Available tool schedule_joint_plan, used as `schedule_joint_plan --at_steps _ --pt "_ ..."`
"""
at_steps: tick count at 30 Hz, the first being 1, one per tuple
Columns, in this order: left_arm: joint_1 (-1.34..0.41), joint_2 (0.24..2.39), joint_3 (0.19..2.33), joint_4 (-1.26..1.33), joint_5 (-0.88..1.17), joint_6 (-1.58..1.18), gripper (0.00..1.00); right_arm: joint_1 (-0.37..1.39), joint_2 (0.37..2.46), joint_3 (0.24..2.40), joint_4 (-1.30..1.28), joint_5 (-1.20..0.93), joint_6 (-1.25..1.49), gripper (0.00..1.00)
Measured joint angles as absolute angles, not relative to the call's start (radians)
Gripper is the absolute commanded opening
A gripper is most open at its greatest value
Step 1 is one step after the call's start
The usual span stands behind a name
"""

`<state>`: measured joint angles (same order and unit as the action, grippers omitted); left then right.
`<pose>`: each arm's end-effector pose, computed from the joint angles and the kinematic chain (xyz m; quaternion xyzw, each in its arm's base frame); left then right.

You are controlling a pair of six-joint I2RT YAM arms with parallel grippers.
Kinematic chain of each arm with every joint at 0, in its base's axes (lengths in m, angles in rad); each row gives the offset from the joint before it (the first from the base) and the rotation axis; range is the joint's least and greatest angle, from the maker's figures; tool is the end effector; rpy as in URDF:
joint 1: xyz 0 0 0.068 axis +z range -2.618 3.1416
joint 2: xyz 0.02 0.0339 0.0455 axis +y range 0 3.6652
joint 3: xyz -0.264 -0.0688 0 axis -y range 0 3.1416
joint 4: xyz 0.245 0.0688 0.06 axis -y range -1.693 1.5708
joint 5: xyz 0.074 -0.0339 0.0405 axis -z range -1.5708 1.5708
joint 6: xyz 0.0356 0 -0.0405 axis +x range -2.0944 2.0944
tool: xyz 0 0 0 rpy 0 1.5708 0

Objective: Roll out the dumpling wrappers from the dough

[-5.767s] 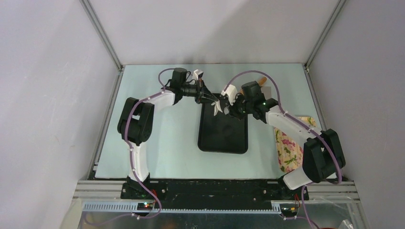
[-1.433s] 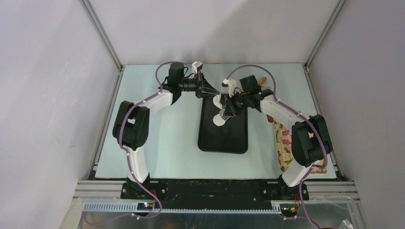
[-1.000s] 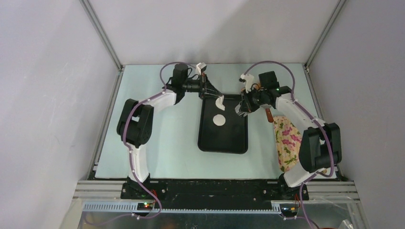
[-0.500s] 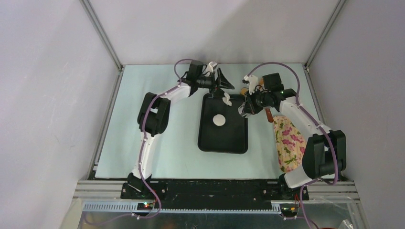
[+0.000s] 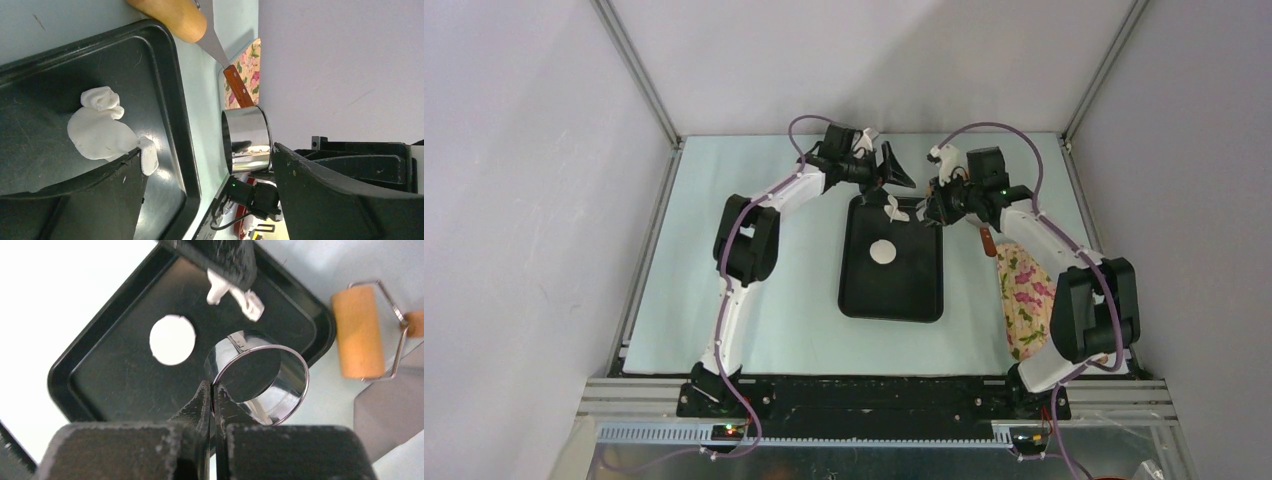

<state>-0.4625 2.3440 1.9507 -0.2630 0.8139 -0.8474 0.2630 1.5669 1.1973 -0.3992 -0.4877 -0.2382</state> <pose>0.4643 -0.2604 0.2039 0.0139 0.8422 -0.5286 0.1052 0.3287 0.1058 0.2716 -0.3129 0.8422 0.2270 0.3760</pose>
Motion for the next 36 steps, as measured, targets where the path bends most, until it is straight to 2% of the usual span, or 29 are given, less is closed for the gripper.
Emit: schedule_joint_plan --at_steps 12,36 --pt "-0.478 2.341 1.93 -0.271 0.823 -0.912 0.97 0.372 1.728 1.256 -0.211 -0.4 -0.228 0.0" --pt "-0.472 2.331 1.89 -0.263 0.771 -0.967 0.97 0.426 1.86 1.398 -0.343 -0.347 -0.249 0.0"
